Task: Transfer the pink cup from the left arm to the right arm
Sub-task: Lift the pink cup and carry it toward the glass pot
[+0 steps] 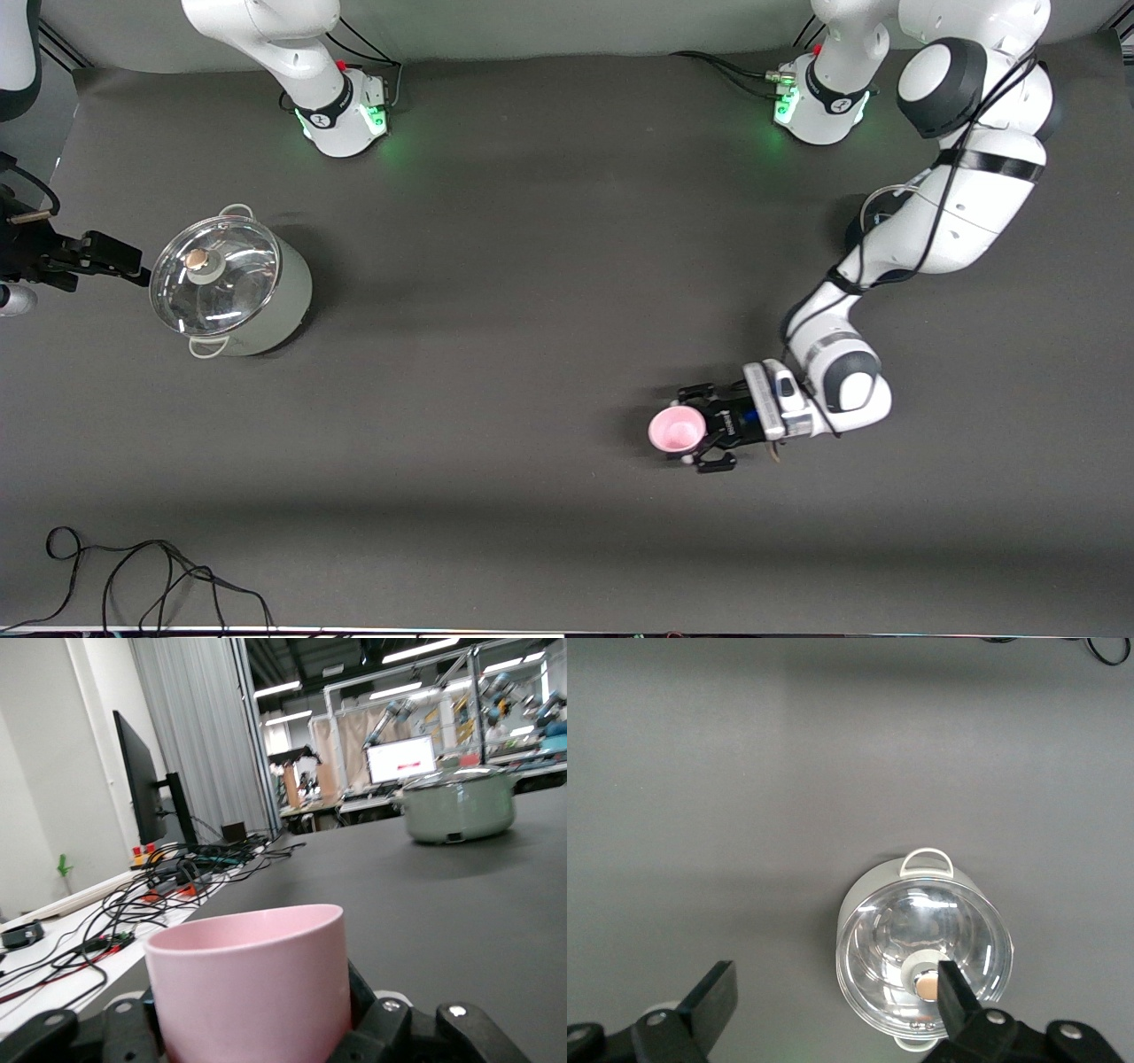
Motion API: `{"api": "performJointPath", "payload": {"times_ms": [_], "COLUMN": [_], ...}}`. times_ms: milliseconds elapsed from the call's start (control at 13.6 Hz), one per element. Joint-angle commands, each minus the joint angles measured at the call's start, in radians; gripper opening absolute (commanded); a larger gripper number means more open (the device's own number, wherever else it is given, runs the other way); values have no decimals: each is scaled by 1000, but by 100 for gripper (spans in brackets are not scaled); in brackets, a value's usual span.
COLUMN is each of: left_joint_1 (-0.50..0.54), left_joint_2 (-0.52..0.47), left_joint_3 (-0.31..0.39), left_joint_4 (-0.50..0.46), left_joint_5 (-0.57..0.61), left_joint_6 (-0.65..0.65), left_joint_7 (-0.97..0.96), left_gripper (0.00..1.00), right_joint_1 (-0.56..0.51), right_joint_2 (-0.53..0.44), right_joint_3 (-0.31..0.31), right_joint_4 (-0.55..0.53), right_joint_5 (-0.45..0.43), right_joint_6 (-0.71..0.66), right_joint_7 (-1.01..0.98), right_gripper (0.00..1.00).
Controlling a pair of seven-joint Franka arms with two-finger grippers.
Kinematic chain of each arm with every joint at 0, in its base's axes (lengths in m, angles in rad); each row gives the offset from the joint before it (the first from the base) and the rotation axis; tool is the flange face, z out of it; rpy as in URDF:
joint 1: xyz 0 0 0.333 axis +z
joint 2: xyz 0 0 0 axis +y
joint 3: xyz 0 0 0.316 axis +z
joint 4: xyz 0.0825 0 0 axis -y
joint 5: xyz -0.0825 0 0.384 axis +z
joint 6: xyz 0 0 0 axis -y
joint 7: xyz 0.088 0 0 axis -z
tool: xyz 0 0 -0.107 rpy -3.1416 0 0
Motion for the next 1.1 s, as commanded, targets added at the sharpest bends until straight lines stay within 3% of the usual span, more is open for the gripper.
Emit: {"api": "performJointPath", "payload": {"times_ms": [0,441,661,808,1028], "left_joint_1": [-59,-183,-240,-346,-482], "left_joint_2": [5,-3,-3,-1,-3], "left_joint_3": [-72,-130,-272,-269,-266], "left_joint_4": [61,181,268,377,512], "left_joint_5": [-28,-112,-110,-110,-100], "left_joint_6": [165,272,554,662,834], "left_joint_7": [16,-17,-105,-193,-292], "left_gripper": [0,0,0,0,0], "right_joint_1": [5,10,10,10,19], "right_joint_2": [-23,-66,-84,-88,-86], "right_joint_3": [-1,30,64,65,68], "right_joint_4": [4,49,55,69,80], "right_joint_5": [1,5,53,79,79], "right_joint_6": [-13,-92,-109,-111,-112], "right_joint_7": [45,553,823,925,921], "right_gripper": [100,100,100,100,100]}}
